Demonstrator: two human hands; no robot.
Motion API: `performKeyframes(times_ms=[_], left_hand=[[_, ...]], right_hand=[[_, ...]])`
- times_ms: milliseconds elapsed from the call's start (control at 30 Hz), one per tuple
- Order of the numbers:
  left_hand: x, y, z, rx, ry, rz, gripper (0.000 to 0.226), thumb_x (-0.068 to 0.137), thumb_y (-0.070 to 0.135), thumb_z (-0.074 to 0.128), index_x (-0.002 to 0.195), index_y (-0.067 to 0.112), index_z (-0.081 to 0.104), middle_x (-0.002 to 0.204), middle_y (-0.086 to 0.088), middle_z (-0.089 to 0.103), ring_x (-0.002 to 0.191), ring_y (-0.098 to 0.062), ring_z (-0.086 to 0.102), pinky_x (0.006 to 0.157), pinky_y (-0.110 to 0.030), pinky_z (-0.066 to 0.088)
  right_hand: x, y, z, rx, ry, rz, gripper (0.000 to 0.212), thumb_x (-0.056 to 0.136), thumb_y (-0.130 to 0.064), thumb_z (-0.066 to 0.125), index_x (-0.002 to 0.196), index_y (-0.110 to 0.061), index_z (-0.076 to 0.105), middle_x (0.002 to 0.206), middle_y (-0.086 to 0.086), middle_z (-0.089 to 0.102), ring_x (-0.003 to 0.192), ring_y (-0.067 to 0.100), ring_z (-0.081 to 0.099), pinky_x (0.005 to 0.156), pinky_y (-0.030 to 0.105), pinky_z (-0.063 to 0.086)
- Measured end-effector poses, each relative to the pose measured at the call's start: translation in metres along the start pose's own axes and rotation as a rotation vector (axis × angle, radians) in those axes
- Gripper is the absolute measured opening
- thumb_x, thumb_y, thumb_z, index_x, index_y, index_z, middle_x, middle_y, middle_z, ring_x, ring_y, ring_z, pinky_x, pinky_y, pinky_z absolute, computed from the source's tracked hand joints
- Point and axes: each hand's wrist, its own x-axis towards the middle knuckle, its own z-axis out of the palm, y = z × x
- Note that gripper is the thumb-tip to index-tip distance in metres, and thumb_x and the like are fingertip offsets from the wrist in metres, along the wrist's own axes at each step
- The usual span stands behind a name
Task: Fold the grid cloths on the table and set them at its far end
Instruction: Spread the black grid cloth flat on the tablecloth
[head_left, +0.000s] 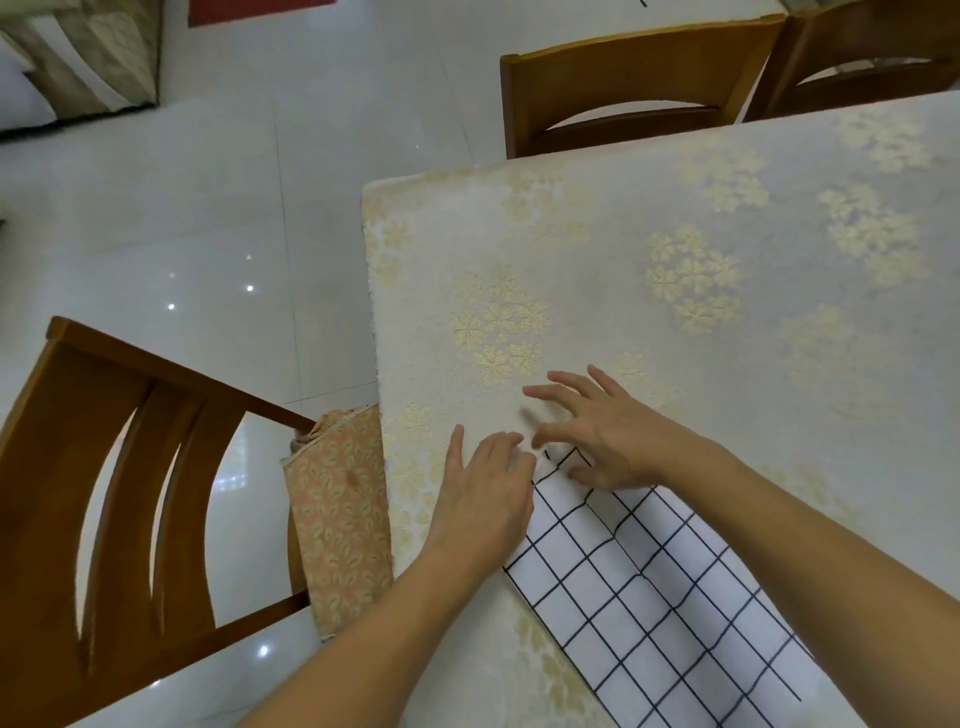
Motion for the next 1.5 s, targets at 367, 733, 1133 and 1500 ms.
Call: performKeyframes(times_ms=[367,733,1133,1500], left_hand=[[0.028,-0.036,-0.075,0.059,0.165,0.004,0.015,0.088,0.020,0.063,0.101,0.013,0.062,0.125,-0.007,0.064,0.117,-0.026,0.061,0.110,-0.058,0.038],[-0.009,0.004,-0.150,0.047,0.226,0.061,0.013,0.088,0.023,0.063,0.098,0.015,0.064,0.102,0.001,0.068,0.086,-0.018,0.064,0.069,-0.028,0.049],[-0.089,0.055,-0.039,-0.105,-0.009,0.055,0.006,0.086,0.024,0.055,0.088,0.018,0.056,0.088,0.002,0.061,0.074,-0.019,0.056,0.056,-0.031,0.044],[-0.113,0.058,0.003,-0.198,-0.044,0.072,0.011,0.084,0.020,0.061,0.094,0.016,0.060,0.104,-0.001,0.064,0.092,-0.021,0.061,0.069,-0.032,0.050]], right_hand=[[0.035,-0.009,-0.080,0.014,-0.112,0.020,0.034,0.098,-0.037,0.050,0.128,-0.026,0.060,0.134,-0.008,0.060,0.129,0.014,0.050,0.122,0.045,0.011],[-0.048,-0.041,-0.103,-0.053,0.266,-0.027,0.031,0.098,-0.024,0.053,0.127,-0.031,0.063,0.124,-0.008,0.068,0.104,0.021,0.064,0.082,0.037,0.053],[-0.109,-0.064,0.075,0.005,0.430,0.072,0.059,0.072,-0.008,0.081,0.126,-0.021,0.062,0.136,0.005,0.061,0.125,0.029,0.057,0.097,0.043,0.052],[-0.142,-0.072,0.146,0.014,0.334,0.200,0.045,0.100,-0.019,0.043,0.144,-0.022,0.045,0.155,0.007,0.040,0.145,0.025,0.034,0.115,0.044,0.033]])
